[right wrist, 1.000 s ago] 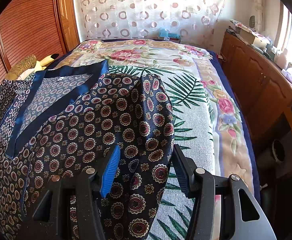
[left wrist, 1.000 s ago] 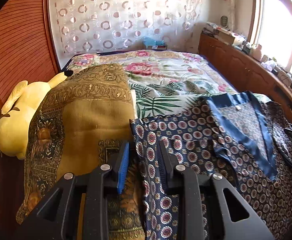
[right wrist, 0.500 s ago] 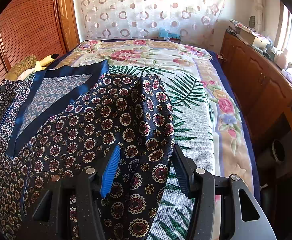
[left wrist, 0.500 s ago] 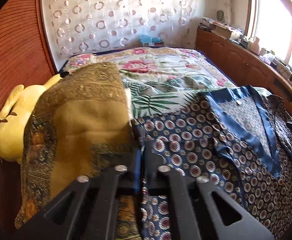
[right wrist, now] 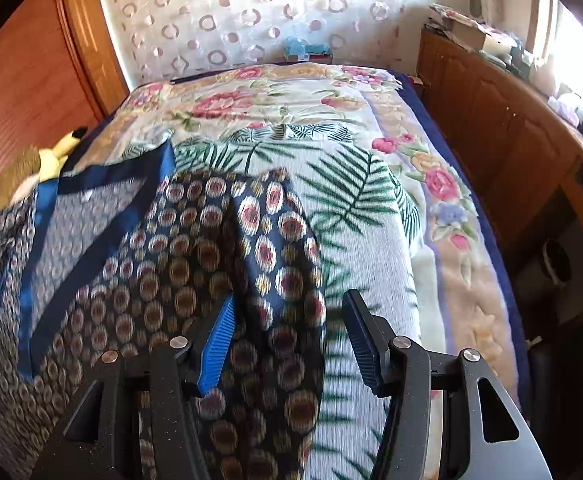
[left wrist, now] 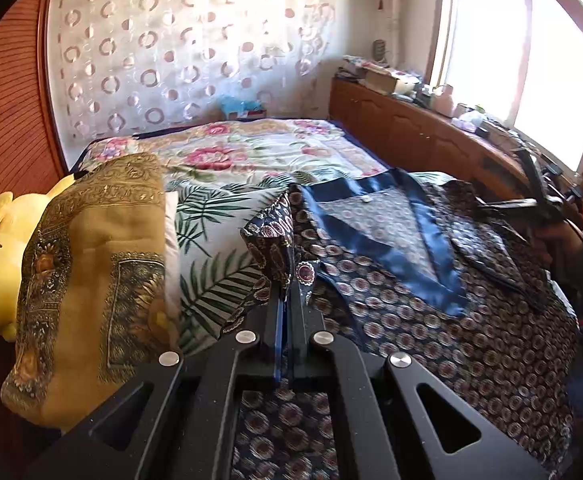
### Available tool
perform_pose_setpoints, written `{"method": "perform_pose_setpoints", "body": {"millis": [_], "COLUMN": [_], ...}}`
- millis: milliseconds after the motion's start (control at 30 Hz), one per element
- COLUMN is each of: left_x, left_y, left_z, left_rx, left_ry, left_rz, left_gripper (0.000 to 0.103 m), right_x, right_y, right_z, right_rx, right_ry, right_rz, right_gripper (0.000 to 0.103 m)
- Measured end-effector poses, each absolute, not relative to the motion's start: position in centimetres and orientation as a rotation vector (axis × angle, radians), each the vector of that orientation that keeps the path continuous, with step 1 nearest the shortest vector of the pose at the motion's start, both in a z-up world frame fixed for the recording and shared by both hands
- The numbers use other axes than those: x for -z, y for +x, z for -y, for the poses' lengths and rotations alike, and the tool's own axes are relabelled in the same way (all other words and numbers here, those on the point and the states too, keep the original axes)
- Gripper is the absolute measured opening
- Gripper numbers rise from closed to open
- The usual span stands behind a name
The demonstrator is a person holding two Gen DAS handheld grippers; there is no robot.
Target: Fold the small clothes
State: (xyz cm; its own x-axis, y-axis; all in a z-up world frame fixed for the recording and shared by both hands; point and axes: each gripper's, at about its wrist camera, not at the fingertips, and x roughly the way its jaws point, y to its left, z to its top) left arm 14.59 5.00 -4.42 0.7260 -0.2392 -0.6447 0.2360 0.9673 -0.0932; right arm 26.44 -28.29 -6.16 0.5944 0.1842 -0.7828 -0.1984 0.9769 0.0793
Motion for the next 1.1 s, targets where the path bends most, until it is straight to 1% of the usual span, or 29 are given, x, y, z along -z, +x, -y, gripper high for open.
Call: {"method": "perform_pose_setpoints", "body": {"millis": [33, 67, 100, 133, 167, 333, 500, 600, 767, 900, 1100], "left_x": [4.2, 4.1, 3.9, 3.8, 3.7, 3.2, 4.0, 5.4, 7.5, 8.2, 8.3], "left_y": [14.1, 13.7, 13.2, 12.7, 11.9, 7.1, 3.3, 1.3, -1.2, -2.3, -3.0], "left_z": [-4.9, -4.8, -4.8, -4.9, -4.9, -6.0, -7.9, -9.5, -11.6, -12.5, -12.5], "left_rx": [0.267, 0.273, 0.278, 0.280, 0.281, 0.277, 0.251, 0.204, 0.144, 0.123, 0.124], "left_ry": [-0.003, -0.005, -0.010, -0.016, -0.021, -0.088, -0.143, -0.169, -0.196, -0.181, -0.158], "left_rz": [-0.705, -0.697, -0.691, -0.682, -0.670, -0.606, -0.594, -0.603, -0.638, -0.656, -0.687], "left_gripper": [0.002, 0.002, 0.002, 0.002, 0.002, 0.002, 0.002, 0.002, 0.002, 0.002, 0.002], "right_x": [6.2, 6.1, 6.1, 6.0, 5.6, 3.2, 1.8, 2.1, 4.2, 6.3, 7.4], "right_y": [26.6, 26.8, 26.7, 26.3, 25.7, 19.4, 12.2, 7.7, 2.4, 0.2, -0.7], "right_z": [28.2, 28.1, 27.9, 27.6, 27.5, 28.2, 30.2, 31.7, 33.6, 34.0, 33.8], "right_rx": [-0.220, -0.220, -0.233, -0.249, -0.252, -0.320, -0.372, -0.391, -0.361, -0.338, -0.317], "right_ry": [-0.021, -0.031, -0.041, -0.047, -0.055, -0.019, 0.012, 0.039, 0.031, 0.026, -0.050], "right_rz": [-0.907, -0.905, -0.903, -0.895, -0.866, -0.699, -0.608, -0.571, -0.600, -0.683, -0.732], "right_gripper": [0.051, 0.036, 0.026, 0.008, 0.005, 0.004, 0.004, 0.004, 0.004, 0.004, 0.004]}}
